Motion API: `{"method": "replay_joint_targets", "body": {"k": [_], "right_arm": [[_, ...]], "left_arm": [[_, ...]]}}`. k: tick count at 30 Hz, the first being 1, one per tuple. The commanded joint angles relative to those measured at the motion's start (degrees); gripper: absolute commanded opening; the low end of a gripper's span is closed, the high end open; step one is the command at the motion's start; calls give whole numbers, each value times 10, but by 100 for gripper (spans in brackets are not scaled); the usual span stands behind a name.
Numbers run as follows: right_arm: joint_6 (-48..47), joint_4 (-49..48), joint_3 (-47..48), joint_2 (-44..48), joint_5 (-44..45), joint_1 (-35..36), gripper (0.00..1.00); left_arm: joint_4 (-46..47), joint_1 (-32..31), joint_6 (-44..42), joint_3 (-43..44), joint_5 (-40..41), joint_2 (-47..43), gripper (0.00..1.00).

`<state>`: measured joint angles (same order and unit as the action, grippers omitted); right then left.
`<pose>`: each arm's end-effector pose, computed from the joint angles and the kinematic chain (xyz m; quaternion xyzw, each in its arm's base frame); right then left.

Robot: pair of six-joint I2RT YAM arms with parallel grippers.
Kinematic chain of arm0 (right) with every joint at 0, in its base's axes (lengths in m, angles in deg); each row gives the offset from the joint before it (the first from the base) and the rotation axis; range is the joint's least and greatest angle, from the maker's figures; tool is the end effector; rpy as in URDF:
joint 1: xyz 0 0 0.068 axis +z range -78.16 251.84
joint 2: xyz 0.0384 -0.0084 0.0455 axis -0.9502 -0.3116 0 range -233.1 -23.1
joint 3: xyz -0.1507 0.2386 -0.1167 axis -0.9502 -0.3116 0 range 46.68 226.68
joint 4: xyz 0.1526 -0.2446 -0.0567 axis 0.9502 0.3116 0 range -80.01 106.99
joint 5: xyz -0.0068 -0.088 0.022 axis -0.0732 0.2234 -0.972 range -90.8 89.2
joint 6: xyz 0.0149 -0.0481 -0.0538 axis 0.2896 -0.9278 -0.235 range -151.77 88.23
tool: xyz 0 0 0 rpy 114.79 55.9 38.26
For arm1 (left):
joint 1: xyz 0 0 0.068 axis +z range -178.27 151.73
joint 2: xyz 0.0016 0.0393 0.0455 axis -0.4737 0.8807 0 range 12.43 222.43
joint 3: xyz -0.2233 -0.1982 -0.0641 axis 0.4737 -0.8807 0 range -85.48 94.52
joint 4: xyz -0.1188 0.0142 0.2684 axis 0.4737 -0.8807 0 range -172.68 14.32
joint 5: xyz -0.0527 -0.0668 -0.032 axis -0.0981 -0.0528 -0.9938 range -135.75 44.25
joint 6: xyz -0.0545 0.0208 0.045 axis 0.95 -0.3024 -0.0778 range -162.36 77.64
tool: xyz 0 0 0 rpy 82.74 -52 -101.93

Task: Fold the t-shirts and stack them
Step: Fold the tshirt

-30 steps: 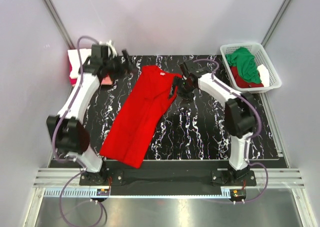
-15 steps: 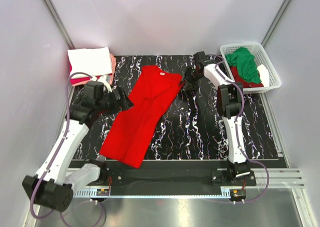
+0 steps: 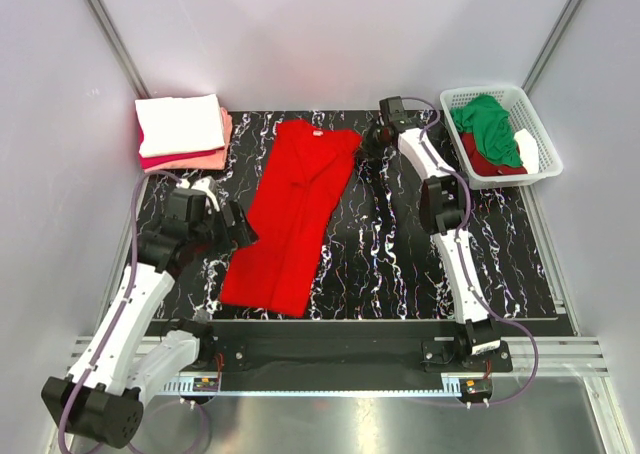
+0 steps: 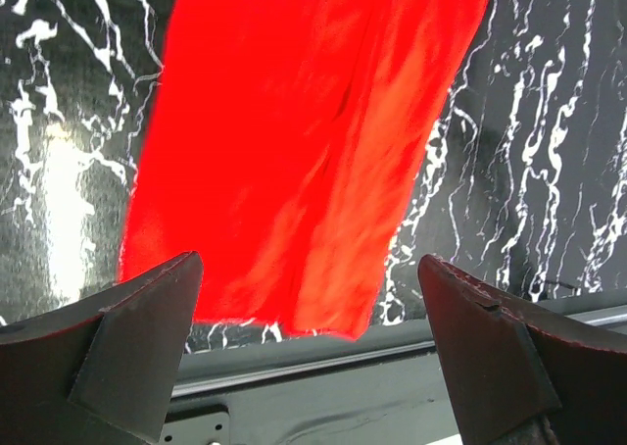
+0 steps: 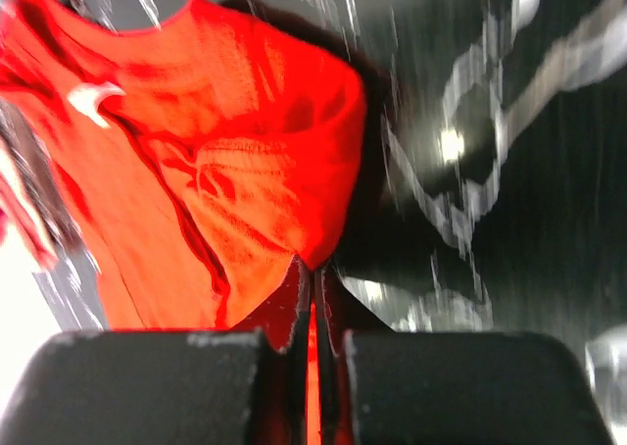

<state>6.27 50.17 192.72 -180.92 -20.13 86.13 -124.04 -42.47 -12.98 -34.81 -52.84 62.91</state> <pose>0.6371 0.1832 0.1235 0.1383 0.9233 0.2841 0.2183 0.1920 -0.0563 0.3033 -0.1014 0.9270 -0.1859 0.3095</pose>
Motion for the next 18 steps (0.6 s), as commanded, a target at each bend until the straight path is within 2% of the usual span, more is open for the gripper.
{"method": "replay_joint_targets", "body": {"k": [1,3,5,8,9,10,12,15,18], "right_arm": [[39,-145,45,-32,42,-9,0],[55,-214,81,-69,35,-9,0],[75,-270,127,-89,36,-8,10],[66,-316,125,-83,41,-9,70],[56,-315,122,-62,35,-9,87],[35,-310,101,-45,32,-9,99],[11,-297,50,33,25,-10,100],[-37,-275,-139,172,64,-12,100],[-45,-217,-271,295,85,-15,100]], "left_arm": [[6,0,-3,-13,9,-28,99],[12,0,2,-25,-5,-30,99],[20,-3,5,-30,-20,-29,99],[24,-5,5,-30,-22,-28,99],[27,-5,5,-33,-23,-28,99],[34,-5,7,-35,-23,-24,99],[42,-6,12,-40,-27,-15,99],[77,-6,27,-50,-37,4,99],[109,-7,42,-62,-31,28,99]]}}
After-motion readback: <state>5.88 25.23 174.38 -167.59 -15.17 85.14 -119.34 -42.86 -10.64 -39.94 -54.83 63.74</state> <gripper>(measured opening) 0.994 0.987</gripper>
